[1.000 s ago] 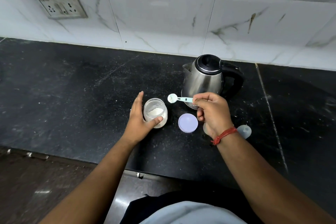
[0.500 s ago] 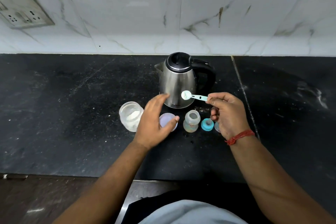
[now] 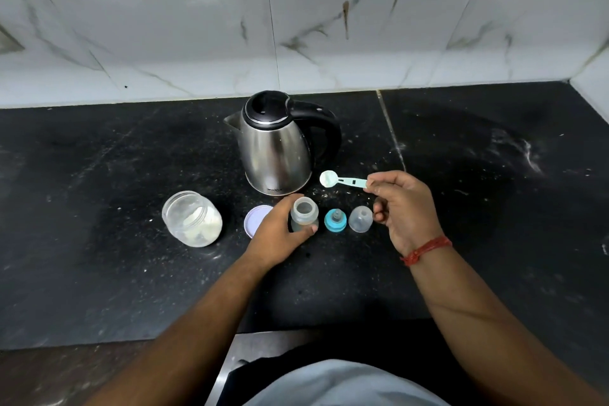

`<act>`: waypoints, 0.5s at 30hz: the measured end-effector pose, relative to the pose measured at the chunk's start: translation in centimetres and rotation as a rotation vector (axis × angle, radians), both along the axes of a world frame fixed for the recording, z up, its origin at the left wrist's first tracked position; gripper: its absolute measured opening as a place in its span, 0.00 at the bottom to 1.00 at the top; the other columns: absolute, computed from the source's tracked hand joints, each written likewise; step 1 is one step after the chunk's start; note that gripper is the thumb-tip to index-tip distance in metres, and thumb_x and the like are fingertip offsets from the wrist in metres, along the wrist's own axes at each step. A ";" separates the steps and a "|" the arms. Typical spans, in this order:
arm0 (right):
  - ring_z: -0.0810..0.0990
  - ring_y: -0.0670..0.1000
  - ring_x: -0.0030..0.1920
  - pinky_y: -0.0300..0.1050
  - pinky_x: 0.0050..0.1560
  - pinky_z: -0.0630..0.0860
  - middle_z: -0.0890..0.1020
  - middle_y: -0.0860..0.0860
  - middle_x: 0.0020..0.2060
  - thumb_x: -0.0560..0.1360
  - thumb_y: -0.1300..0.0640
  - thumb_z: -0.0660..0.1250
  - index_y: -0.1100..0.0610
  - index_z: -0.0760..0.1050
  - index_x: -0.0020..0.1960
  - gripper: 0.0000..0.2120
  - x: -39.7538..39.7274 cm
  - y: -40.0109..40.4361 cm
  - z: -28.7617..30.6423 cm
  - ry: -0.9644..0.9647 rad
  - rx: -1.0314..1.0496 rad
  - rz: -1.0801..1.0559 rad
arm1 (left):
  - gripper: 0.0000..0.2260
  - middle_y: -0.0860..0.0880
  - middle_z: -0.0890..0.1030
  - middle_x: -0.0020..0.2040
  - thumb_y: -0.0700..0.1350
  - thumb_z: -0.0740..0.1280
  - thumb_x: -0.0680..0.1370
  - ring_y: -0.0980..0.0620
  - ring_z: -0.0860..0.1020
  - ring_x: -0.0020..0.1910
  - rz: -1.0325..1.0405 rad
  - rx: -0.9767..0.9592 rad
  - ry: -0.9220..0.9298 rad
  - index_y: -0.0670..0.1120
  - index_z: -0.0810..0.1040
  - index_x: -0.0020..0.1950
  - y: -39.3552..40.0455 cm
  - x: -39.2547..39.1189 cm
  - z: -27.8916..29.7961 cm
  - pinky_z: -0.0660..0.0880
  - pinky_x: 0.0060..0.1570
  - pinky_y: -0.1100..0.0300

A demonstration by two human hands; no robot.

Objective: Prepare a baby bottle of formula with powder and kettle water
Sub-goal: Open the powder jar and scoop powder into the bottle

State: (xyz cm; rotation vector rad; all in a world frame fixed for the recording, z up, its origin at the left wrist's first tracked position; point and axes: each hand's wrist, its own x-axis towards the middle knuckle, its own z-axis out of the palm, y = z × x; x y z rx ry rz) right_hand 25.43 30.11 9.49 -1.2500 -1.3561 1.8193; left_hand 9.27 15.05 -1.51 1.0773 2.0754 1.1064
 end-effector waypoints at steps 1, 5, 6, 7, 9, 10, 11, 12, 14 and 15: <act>0.72 0.46 0.25 0.40 0.25 0.69 0.81 0.55 0.35 0.75 0.71 0.67 0.62 0.81 0.48 0.07 0.0 0.1 -0.1 -0.002 -0.001 0.003 | 0.24 0.58 0.81 0.59 0.47 0.77 0.74 0.60 0.79 0.60 0.004 0.002 -0.001 0.53 0.73 0.68 0.1 0.0 -0.1 0.75 0.65 0.54; 0.73 0.46 0.25 0.40 0.25 0.70 0.82 0.53 0.36 0.75 0.70 0.68 0.63 0.81 0.49 0.06 -0.2 0.2 0.1 -0.002 -0.005 0.025 | 0.23 0.59 0.82 0.59 0.49 0.77 0.74 0.59 0.79 0.61 0.034 0.066 -0.002 0.56 0.75 0.66 0.4 0.2 0.3 0.74 0.65 0.59; 0.73 0.46 0.25 0.40 0.25 0.70 0.82 0.54 0.37 0.75 0.70 0.69 0.62 0.82 0.49 0.06 -0.3 0.1 0.3 0.001 -0.003 0.036 | 0.23 0.60 0.81 0.60 0.47 0.77 0.74 0.60 0.78 0.62 0.053 0.093 0.014 0.56 0.75 0.66 0.3 0.1 0.5 0.73 0.65 0.62; 0.73 0.46 0.25 0.39 0.25 0.70 0.82 0.54 0.37 0.75 0.70 0.69 0.62 0.82 0.48 0.06 -0.5 0.0 0.4 0.004 0.004 0.048 | 0.23 0.61 0.80 0.60 0.46 0.78 0.74 0.62 0.76 0.62 0.073 0.112 0.035 0.57 0.75 0.66 0.2 0.1 0.8 0.71 0.63 0.67; 0.74 0.46 0.26 0.39 0.25 0.71 0.81 0.54 0.37 0.75 0.70 0.69 0.62 0.81 0.48 0.05 -0.8 -0.2 0.6 0.004 0.037 0.074 | 0.23 0.62 0.79 0.60 0.45 0.78 0.74 0.65 0.74 0.62 0.099 0.129 0.064 0.57 0.76 0.67 -0.1 -0.1 1.4 0.67 0.61 0.74; 0.74 0.46 0.26 0.39 0.25 0.71 0.81 0.54 0.37 0.75 0.69 0.70 0.63 0.81 0.49 0.05 -1.1 -0.3 0.7 -0.001 0.061 0.087 | 0.23 0.61 0.78 0.60 0.46 0.78 0.74 0.65 0.74 0.63 0.098 0.136 0.073 0.57 0.76 0.67 -0.2 -0.3 1.7 0.67 0.62 0.73; 0.74 0.46 0.26 0.39 0.25 0.72 0.82 0.54 0.37 0.75 0.69 0.70 0.63 0.81 0.49 0.04 -1.3 -0.5 0.8 -0.006 0.088 0.102 | 0.23 0.59 0.78 0.60 0.47 0.78 0.74 0.64 0.74 0.63 0.094 0.140 0.081 0.57 0.76 0.67 -0.4 -0.6 1.8 0.68 0.62 0.72; 0.74 0.46 0.26 0.39 0.25 0.72 0.82 0.54 0.36 0.76 0.68 0.70 0.63 0.81 0.49 0.04 -1.6 -0.7 0.9 -0.010 0.115 0.116 | 0.24 0.58 0.78 0.60 0.48 0.78 0.74 0.64 0.74 0.63 0.090 0.141 0.088 0.58 0.76 0.68 -0.5 -0.9 2.0 0.68 0.62 0.71; 0.74 0.46 0.25 0.39 0.24 0.72 0.81 0.53 0.34 0.77 0.68 0.70 0.64 0.81 0.49 0.03 -2.2 -1.2 1.0 -0.008 0.162 0.142 | 0.24 0.59 0.78 0.59 0.48 0.78 0.74 0.64 0.74 0.61 0.087 0.150 0.099 0.58 0.76 0.68 -0.8 -1.4 2.5 0.68 0.60 0.72; 0.73 0.46 0.25 0.39 0.23 0.71 0.80 0.52 0.33 0.77 0.68 0.69 0.64 0.81 0.49 0.03 -2.5 -1.5 1.1 -0.007 0.180 0.153 | 0.24 0.60 0.77 0.58 0.48 0.78 0.74 0.65 0.74 0.61 0.086 0.157 0.109 0.57 0.76 0.68 -1.0 -1.6 2.8 0.67 0.59 0.73</act>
